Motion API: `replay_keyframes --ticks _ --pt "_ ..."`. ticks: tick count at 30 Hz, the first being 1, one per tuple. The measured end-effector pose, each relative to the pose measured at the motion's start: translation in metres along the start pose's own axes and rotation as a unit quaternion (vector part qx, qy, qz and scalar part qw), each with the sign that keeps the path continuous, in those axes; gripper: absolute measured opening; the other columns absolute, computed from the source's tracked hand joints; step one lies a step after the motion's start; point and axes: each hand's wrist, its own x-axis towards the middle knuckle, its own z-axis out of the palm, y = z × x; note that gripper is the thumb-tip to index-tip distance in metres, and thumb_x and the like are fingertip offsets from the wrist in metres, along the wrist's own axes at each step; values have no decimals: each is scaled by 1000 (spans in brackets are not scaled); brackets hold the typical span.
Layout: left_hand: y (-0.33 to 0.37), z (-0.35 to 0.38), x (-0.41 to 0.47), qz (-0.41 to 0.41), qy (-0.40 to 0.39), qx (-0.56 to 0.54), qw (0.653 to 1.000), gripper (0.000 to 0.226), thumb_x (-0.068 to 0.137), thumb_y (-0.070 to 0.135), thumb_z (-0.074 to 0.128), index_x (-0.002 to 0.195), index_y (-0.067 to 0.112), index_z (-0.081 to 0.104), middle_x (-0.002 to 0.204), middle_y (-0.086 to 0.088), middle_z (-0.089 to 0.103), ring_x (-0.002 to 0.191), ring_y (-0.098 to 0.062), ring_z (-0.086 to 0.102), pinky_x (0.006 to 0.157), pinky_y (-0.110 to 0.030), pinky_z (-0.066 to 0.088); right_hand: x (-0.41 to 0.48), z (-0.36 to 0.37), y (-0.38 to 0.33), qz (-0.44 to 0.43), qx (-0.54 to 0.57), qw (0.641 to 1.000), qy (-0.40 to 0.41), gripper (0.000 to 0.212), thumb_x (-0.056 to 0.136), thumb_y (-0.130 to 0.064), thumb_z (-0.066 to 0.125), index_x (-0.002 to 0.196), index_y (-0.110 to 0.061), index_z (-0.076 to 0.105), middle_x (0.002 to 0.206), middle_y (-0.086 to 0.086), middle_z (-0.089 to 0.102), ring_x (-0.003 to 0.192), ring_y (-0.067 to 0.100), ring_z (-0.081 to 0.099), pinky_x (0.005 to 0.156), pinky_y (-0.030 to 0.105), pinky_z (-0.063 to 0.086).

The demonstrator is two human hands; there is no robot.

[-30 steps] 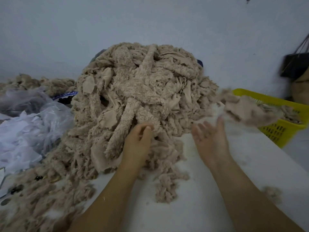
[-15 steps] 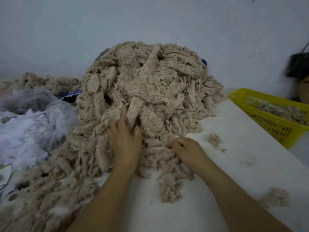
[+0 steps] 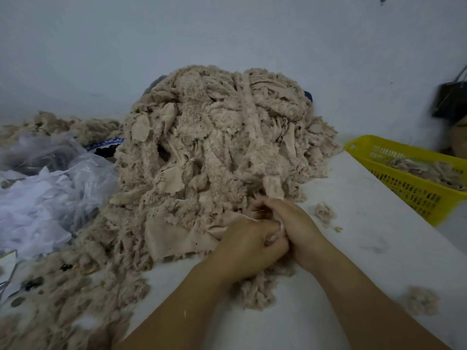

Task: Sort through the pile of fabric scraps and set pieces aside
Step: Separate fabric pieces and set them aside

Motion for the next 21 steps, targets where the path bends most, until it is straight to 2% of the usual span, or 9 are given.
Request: replay_keyframes --ticks 4,7,10,14,15,16,18,20,21 --pt "-3 -5 -2 6 -18 -70 997 33 87 27 55 61 7 47 53 -3 44 48 -10 36 51 -30 30 8 -10 -2 26 62 993 97 24 98 -25 54 79 -16 67 66 -3 64 55 8 58 55 27 47" --pt "3 -3 -5 19 -36 -79 996 35 82 26 56 55 6 44 47 -5 41 45 -11 35 48 -33 33 9 -11 4 -28 -77 987 140 24 95 -25 57 72 -22 54 67 -3 53 59 10 51 60 29 41" --pt "6 0 -6 19 -47 -72 996 36 81 28 55 55 4 46 47 -6 43 44 -17 37 47 -39 38 9 -15 2 -173 -242 937 184 19 96 -21 58 78 -24 54 99 -10 48 71 -11 52 64 9 40" --pt "2 0 -6 31 -45 -80 995 36 80 29 53 55 3 47 48 -8 47 46 -28 44 47 -41 39 11 -19 -2 -243 -318 915 53 18 102 -13 49 94 -16 65 137 -22 35 109 -26 40 84 -3 32" --pt "1 1 -6 35 -44 -77 995 37 79 32 52 54 6 45 47 -6 44 45 -26 42 46 -38 38 11 -18 -1 -242 -322 915 34 22 103 -9 46 98 -11 67 134 -17 45 107 -21 45 86 0 34" --pt "0 2 -7 31 -41 -80 996 37 78 35 51 53 10 41 46 -2 41 43 -20 38 45 -35 35 11 -17 0 -237 -319 917 36 26 104 -8 45 93 -10 68 118 -12 59 96 -15 52 80 7 38" --pt "-5 1 -5 -25 1 -134 991 35 75 39 51 53 15 39 48 6 40 45 -8 36 47 -26 33 14 -17 0 -206 -271 935 99 35 102 -14 46 73 -22 63 76 -18 64 70 -10 56 66 11 41" --pt "-14 -8 1 -154 136 -227 952 35 75 41 54 58 9 51 52 9 47 49 -8 45 52 -28 40 17 -22 -7 -121 -80 971 188 36 98 -17 48 66 -20 65 60 -15 65 62 0 59 67 15 47" --pt "-22 -15 4 -226 227 -267 909 36 75 42 52 63 8 56 52 9 48 48 -10 45 51 -30 41 19 -27 -11 -85 47 974 206 37 95 -15 48 61 -17 62 54 -11 60 58 9 57 63 21 49"
